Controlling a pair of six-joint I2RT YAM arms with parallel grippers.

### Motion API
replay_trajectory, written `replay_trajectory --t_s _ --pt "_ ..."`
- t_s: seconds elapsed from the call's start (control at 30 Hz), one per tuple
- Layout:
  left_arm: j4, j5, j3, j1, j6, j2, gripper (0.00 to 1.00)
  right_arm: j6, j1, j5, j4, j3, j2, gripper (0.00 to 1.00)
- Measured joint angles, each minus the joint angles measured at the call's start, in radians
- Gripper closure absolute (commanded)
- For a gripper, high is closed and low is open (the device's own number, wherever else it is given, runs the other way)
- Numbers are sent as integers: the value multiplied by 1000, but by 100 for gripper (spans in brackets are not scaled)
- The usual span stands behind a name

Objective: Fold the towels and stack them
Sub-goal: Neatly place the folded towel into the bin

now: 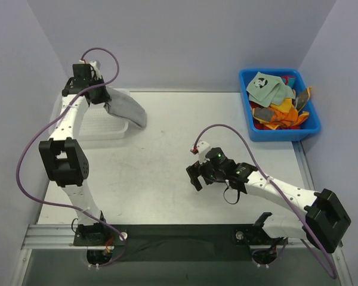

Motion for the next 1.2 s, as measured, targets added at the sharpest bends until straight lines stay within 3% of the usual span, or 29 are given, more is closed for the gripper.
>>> replay_trajectory --t_s 0.23,0.47,0.73,1.2 --pt "-99 -9 238 117 141 128 100 1 -5 -37 -35 73 88 7" --pt "-198 -51 426 143 243 330 100 4 -5 -67 -74 150 162 8" --pt "-274 -79 435 148 279 473 100 4 -5 -89 -100 196 221 8" --pt "-293 -224 436 151 321 478 100 4 -5 -105 -116 212 252 8"
